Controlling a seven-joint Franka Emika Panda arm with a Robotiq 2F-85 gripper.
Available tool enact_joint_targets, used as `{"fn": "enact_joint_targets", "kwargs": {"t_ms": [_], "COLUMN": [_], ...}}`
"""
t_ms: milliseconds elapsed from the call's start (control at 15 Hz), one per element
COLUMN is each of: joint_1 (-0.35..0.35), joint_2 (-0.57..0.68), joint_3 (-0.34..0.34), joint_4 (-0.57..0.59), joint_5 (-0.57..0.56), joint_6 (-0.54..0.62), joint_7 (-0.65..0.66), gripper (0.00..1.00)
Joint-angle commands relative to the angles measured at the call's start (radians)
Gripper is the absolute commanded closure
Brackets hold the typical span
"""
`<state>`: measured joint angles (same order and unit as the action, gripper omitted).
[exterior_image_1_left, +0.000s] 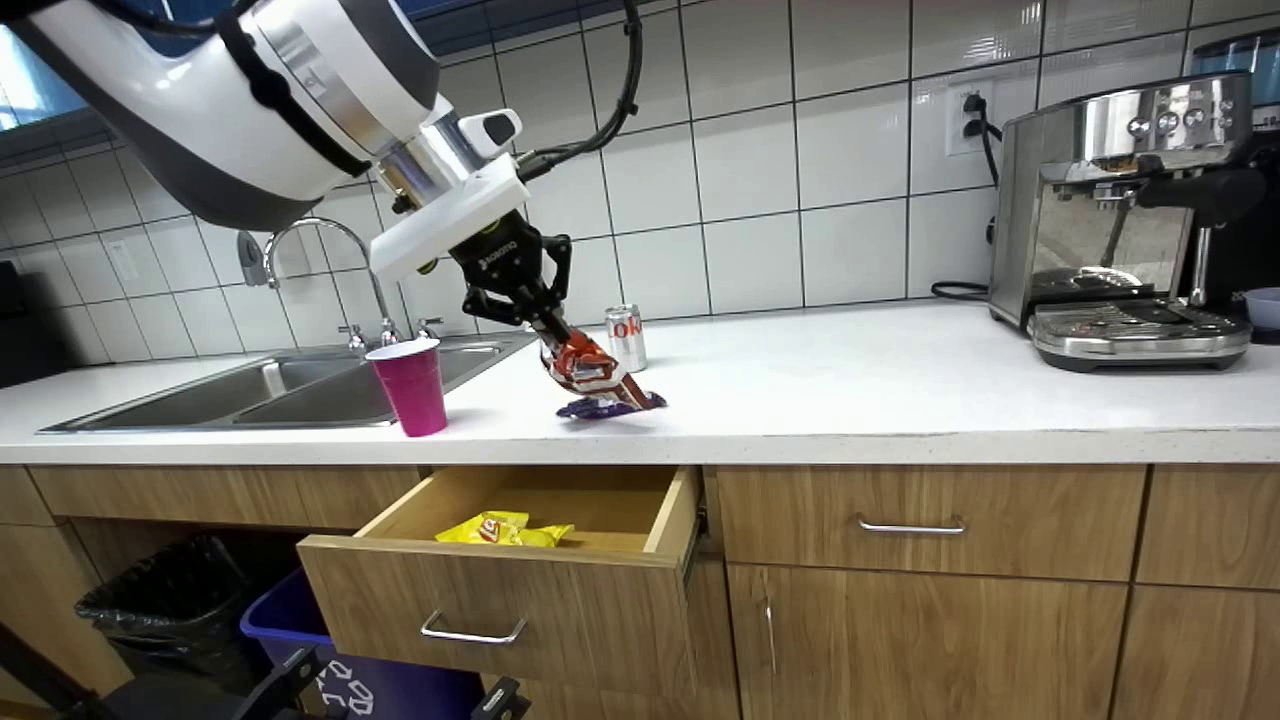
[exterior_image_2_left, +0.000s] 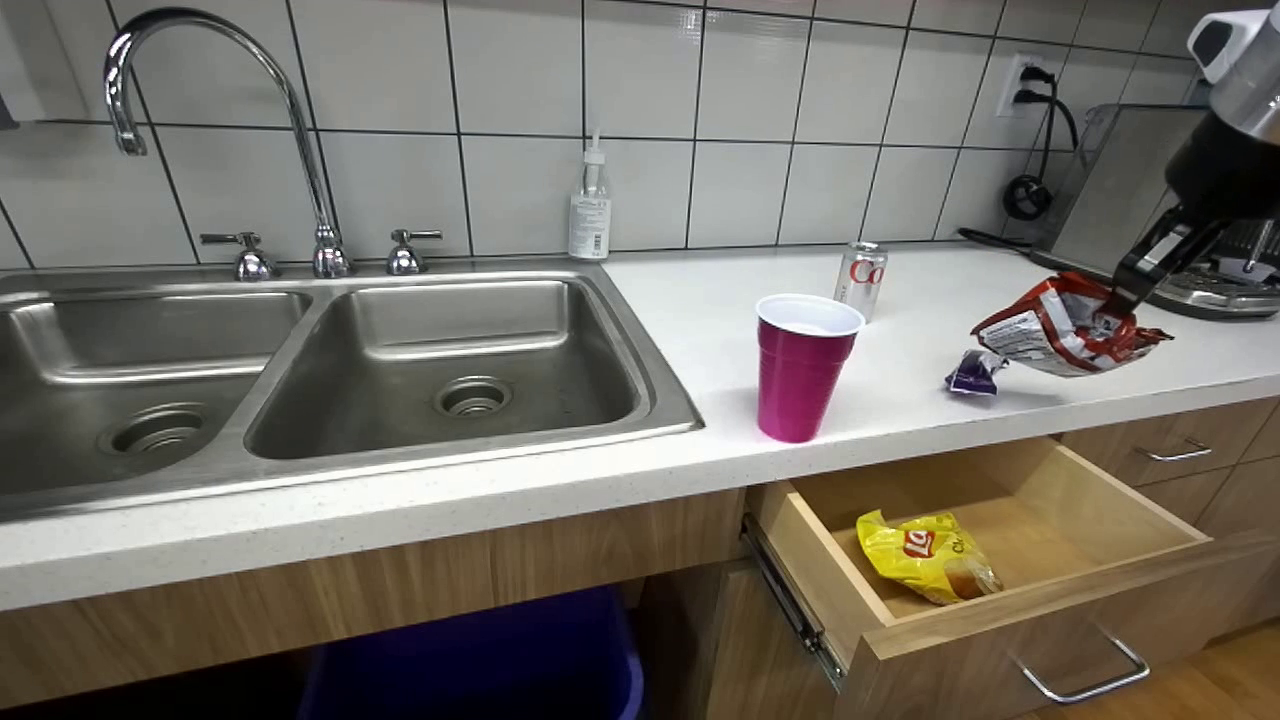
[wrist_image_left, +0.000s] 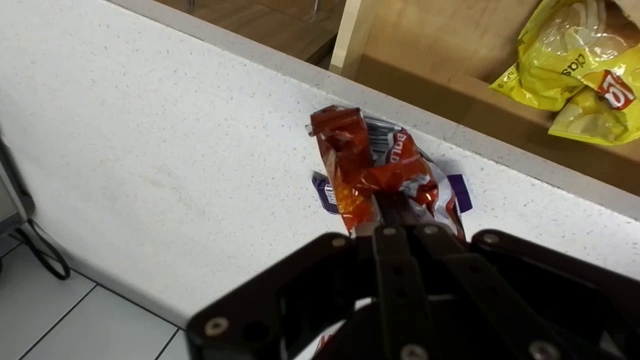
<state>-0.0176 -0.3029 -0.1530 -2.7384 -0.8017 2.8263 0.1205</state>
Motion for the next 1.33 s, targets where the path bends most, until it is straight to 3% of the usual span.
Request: {"fn": "enact_joint_targets", "kwargs": {"t_ms": [0,67,133,200,467,1267], "joint_1": [0.02,-0.021,-0.018,0.049,0.089,0.136], "joint_2": [-0.063,-0.067,-0.071,-0.043,-0.046,-0.017], "joint_3": [0.002,0.051,0.055,0.001,-0.014,-0.068], "joint_4": [-0.051,-0.062,-0.068,-0.035,-0.036,-0.037], "joint_5": [0.034,0.087,0.113,0.109,0.164,0.242], "joint_6": [-0.038,-0.035,-0.041,-0.063,-0.106,-0.201], "joint_7": [-0.011,-0.048,-0.057,-0.039,-0.062,-0.105], "gripper": [1.0,1.0,1.0,1.0,1.0,1.0]}}
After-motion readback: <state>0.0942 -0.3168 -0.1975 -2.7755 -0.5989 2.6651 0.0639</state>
